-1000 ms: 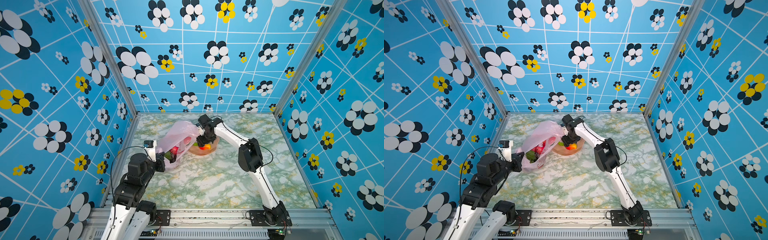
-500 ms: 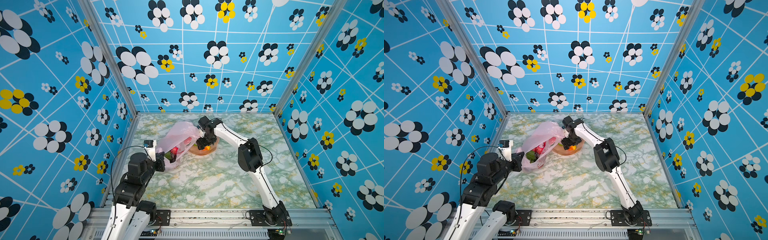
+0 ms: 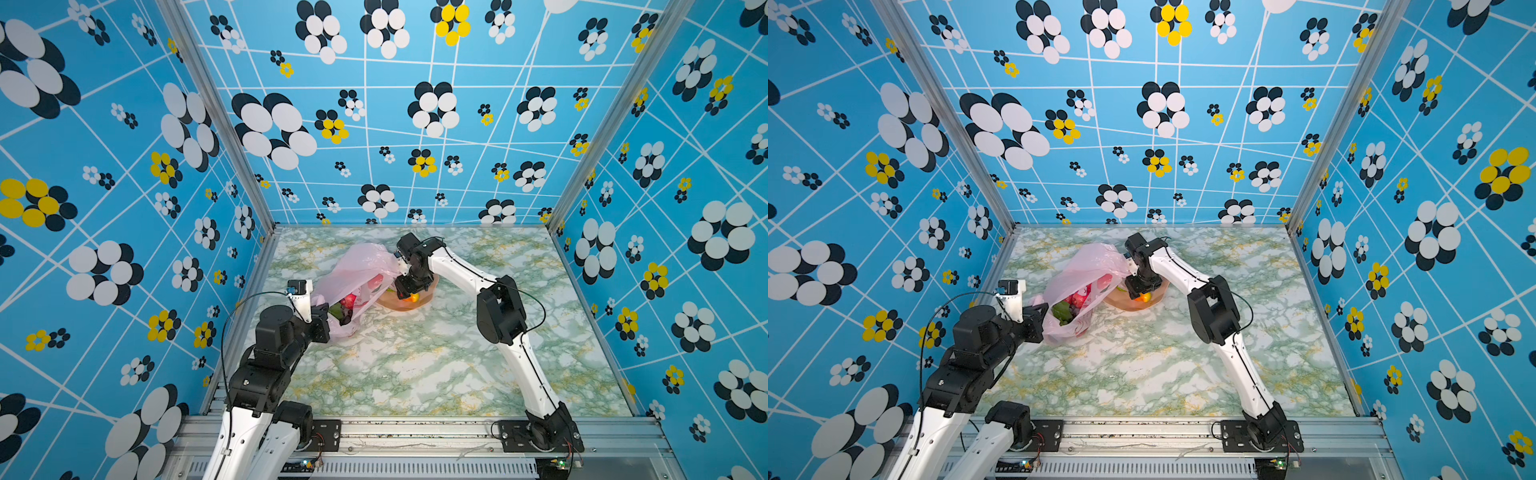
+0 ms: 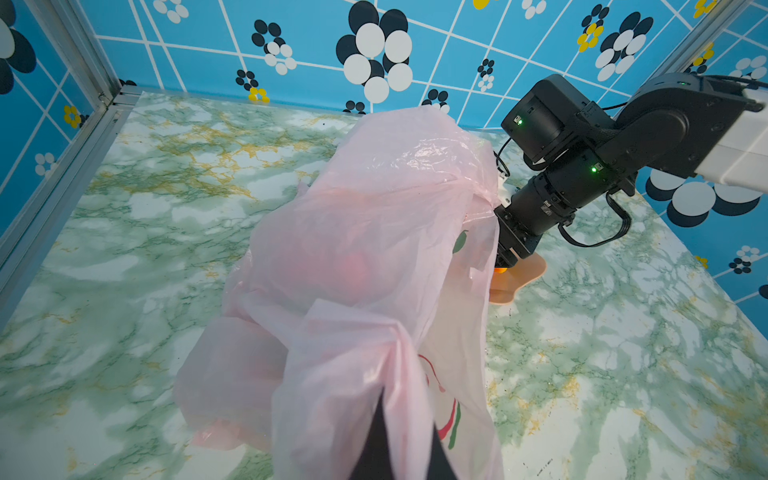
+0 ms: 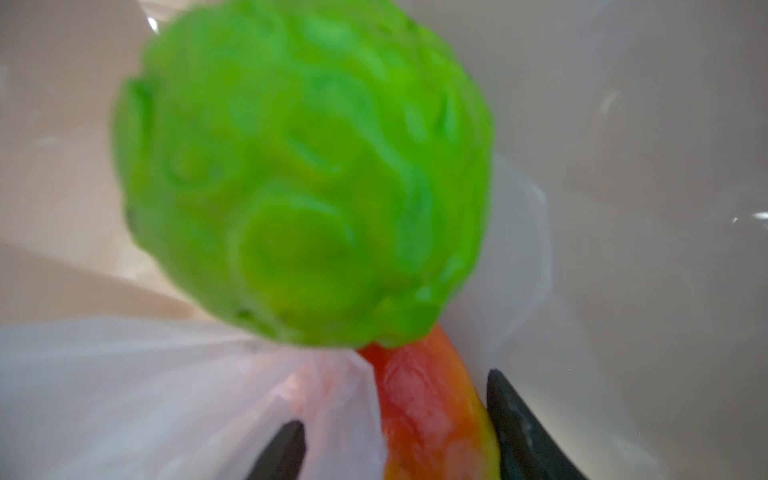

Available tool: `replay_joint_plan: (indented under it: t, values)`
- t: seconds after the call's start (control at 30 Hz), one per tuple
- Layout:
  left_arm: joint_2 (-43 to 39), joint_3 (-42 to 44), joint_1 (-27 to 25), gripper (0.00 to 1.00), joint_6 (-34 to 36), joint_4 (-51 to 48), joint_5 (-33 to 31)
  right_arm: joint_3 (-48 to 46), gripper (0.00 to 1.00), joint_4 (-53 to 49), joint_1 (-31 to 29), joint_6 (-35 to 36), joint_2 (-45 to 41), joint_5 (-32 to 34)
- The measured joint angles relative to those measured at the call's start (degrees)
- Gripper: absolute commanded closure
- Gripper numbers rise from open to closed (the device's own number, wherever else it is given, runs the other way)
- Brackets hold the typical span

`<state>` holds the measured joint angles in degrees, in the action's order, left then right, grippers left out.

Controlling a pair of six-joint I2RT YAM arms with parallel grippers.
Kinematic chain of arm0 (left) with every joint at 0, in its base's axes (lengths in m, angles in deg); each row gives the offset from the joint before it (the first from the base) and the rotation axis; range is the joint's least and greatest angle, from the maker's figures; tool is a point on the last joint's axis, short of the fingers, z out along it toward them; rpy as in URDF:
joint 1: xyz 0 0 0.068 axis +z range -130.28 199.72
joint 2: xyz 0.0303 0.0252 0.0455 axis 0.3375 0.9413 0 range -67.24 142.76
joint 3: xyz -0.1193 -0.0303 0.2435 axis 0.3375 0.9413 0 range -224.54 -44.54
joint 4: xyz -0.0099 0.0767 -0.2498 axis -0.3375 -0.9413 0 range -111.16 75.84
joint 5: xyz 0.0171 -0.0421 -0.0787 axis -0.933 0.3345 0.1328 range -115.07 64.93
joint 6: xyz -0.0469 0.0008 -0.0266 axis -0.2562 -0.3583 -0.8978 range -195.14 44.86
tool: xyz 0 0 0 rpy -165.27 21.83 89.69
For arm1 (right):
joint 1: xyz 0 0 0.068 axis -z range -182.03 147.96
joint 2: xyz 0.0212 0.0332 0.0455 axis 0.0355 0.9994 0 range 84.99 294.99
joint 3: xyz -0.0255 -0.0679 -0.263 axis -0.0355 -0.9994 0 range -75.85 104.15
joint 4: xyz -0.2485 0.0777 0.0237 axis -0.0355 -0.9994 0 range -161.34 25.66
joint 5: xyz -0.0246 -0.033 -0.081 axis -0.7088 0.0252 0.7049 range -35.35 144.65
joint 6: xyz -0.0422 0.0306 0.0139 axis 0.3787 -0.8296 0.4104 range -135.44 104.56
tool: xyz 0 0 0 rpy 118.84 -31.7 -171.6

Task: Place the fruits into the plastic bag
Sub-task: 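Close the right gripper on the red-yellow mango and lift it, then carry the mango with the right gripper up and over the bag mouth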

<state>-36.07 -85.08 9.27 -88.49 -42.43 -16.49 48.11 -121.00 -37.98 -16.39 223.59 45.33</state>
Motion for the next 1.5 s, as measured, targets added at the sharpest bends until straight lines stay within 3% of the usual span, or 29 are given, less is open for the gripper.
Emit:
replay_joint_plan:
  t: [0.1, 0.7, 1.03, 1.5]
  values:
    - [0.0, 0.0, 0.0, 1.0, 0.0, 0.0, 0.0, -1.8, 0.53, 1.2, 0.2, -0.8, -2.5, 0.0]
    - [-0.8, 0.0, 0.0, 1.0, 0.0, 0.0, 0.0, -17.2, 0.53, 9.7, 6.8, -11.4, -19.4, -5.3]
    - [-0.8, 0.0, 0.0, 1.0, -0.1, 0.0, 0.0, -25.9, 0.53, 17.6, 11.4, -20.5, -27.0, -10.8]
    - [-0.7, 0.0, 0.0, 1.0, -0.2, 0.0, 0.0, -40.4, 0.53, 32.8, 15.6, -32.0, -40.5, -12.6]
